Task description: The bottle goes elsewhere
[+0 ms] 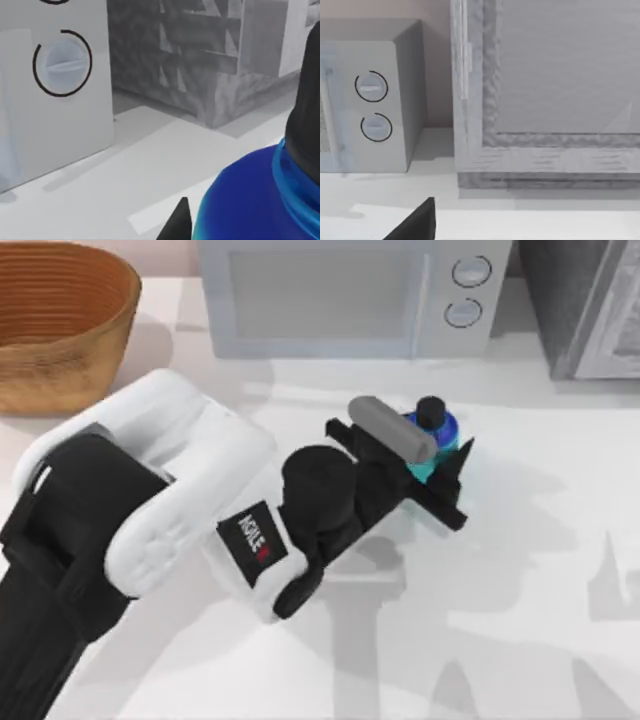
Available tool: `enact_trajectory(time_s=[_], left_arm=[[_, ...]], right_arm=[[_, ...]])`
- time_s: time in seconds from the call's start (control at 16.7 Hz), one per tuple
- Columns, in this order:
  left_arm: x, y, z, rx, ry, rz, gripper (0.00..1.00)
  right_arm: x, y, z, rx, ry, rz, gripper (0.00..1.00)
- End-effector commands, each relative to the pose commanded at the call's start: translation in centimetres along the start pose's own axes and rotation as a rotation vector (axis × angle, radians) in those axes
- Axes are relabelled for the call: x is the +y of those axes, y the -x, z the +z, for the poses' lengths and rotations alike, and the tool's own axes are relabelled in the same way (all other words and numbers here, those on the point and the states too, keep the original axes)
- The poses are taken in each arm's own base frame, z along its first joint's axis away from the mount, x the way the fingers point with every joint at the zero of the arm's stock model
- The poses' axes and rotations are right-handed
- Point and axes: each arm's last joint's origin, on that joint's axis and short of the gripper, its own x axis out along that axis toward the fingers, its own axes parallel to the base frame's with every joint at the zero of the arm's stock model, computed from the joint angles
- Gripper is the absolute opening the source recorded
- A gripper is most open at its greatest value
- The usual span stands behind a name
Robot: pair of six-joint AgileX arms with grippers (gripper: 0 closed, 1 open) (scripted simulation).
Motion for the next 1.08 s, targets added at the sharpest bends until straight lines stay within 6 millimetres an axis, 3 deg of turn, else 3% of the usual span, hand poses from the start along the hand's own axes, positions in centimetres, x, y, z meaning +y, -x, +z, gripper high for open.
enact_trajectory(time_s=[0.24, 0.42, 0.54, 0.72, 0.84, 1.08], left_arm=[[8.3, 5.3, -0.1, 0.023, 0.005, 0.046, 0.0], [14.8, 11.6, 1.5, -0.014, -0.004, 0.068, 0.0], [17.4, 16.3, 2.6, -0.036, -0.017, 0.055, 0.0], [18.7, 22.2, 3.4, -0.035, -0.017, 0.033, 0.0], [18.7, 24.7, 3.5, -0.024, -0.006, 0.028, 0.0], [18.6, 25.7, 3.5, -0.018, 0.001, 0.026, 0.0]], right_arm=[[0.0, 0.0, 0.0, 0.0, 0.0, 0.0, 1.0], [0.0, 0.0, 0.0, 0.0, 0.0, 0.0, 1.0], [0.0, 0.0, 0.0, 0.0, 0.0, 0.0, 1.0], [0.0, 0.0, 0.0, 0.0, 0.0, 0.0, 1.0], [0.0, 0.0, 0.0, 0.0, 0.0, 0.0, 1.0], [0.0, 0.0, 0.0, 0.0, 0.0, 0.0, 1.0]])
